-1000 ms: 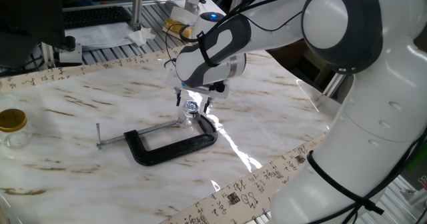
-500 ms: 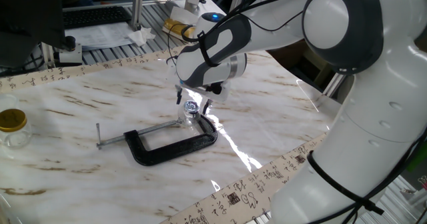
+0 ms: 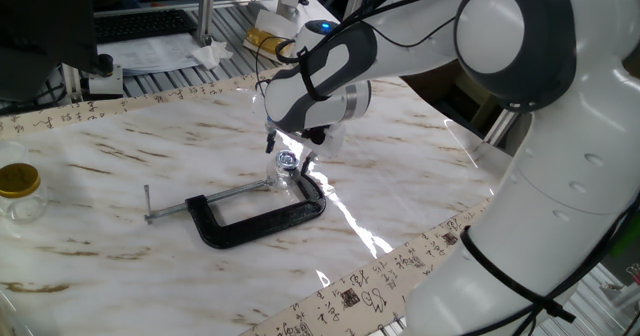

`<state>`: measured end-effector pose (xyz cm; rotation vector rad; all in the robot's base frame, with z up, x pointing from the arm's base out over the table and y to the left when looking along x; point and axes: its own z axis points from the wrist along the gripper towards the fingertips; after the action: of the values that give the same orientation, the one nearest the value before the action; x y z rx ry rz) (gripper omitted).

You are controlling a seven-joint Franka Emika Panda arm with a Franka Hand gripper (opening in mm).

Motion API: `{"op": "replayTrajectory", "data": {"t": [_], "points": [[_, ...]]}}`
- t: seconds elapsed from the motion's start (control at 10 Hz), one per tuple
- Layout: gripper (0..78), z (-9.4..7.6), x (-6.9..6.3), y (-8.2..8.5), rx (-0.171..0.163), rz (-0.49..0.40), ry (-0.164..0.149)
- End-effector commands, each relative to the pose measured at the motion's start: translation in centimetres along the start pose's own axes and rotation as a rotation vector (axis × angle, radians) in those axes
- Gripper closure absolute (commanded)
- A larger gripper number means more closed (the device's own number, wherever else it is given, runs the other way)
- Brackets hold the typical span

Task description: Unscrew the lid from the jar

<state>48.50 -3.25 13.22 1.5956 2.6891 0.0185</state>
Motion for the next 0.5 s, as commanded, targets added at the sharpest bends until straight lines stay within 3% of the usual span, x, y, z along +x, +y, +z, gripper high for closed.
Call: {"op": "replayTrajectory", "data": {"t": [0.1, 0.5], "points": [[0.1, -0.10, -0.10, 0.02, -0.072, 0.630, -0.025], [0.1, -0.09, -0.10, 0.02, -0.078, 0.651, -0.024]]}}
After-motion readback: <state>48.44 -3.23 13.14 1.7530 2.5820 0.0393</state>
